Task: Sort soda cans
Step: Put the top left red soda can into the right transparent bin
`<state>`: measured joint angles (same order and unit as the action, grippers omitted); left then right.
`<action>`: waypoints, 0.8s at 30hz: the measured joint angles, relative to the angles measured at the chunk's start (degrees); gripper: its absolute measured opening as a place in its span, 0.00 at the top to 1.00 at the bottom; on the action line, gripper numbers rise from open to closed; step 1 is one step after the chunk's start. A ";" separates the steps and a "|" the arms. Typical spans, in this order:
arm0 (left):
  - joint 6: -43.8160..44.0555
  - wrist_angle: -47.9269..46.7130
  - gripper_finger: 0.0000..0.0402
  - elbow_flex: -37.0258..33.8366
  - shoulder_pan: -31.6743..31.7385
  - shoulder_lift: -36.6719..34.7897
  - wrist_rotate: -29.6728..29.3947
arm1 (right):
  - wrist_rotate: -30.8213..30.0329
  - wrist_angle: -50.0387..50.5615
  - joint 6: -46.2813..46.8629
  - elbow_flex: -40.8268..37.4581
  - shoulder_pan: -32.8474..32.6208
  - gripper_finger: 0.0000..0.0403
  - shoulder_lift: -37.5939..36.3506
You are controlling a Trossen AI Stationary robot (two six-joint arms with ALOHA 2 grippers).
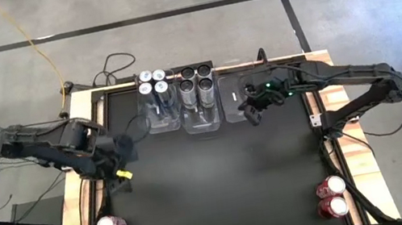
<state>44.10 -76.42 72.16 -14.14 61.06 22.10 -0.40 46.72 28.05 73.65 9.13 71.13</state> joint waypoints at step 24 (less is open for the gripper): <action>57.95 -7.15 0.07 -5.60 -21.44 1.83 2.65 | -10.67 -0.37 -6.10 0.05 -4.50 0.92 3.87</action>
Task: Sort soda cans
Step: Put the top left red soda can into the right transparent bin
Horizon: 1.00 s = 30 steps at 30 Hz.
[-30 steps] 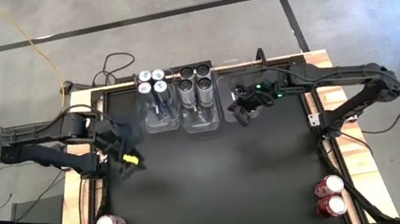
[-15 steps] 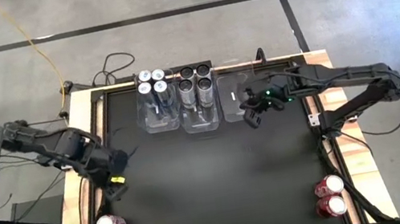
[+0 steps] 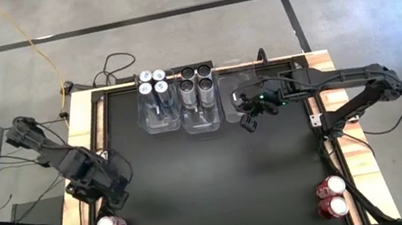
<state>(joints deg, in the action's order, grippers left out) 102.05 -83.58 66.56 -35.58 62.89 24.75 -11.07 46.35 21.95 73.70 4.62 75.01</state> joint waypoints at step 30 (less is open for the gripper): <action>0.20 30.52 0.09 -23.80 -7.02 -0.04 10.26 | 0.52 1.37 -1.02 -0.05 -1.92 0.92 0.78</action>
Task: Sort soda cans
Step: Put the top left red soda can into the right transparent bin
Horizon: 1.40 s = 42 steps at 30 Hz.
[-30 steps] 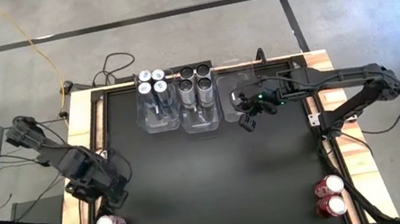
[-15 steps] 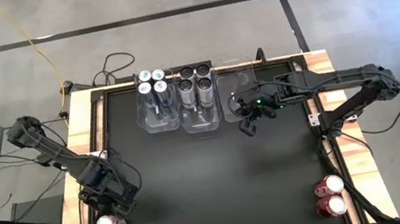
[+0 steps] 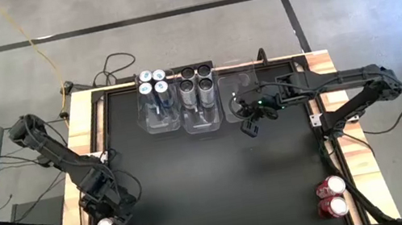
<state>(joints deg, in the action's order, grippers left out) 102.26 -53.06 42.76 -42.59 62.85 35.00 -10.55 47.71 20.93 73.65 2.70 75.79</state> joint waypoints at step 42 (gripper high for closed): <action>-3.35 0.27 0.30 4.44 11.35 0.02 -16.11 | -0.26 -0.21 3.06 0.00 -0.31 0.92 -0.02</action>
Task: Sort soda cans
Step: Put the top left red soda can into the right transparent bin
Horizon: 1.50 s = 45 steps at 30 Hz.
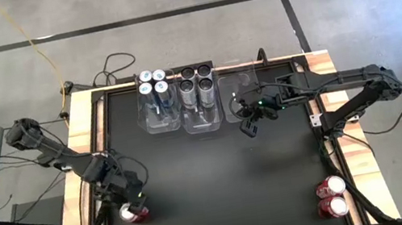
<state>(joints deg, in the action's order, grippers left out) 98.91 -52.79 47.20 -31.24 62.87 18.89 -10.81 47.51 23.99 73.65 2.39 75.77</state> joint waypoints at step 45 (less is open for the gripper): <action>-38.11 -10.67 0.30 31.71 27.21 30.20 -8.63 | 0.28 4.81 -2.18 0.00 -1.82 0.92 -0.02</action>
<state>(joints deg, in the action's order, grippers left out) 60.80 -63.46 78.91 -4.03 93.07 10.26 -10.52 52.32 21.80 73.65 0.58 75.75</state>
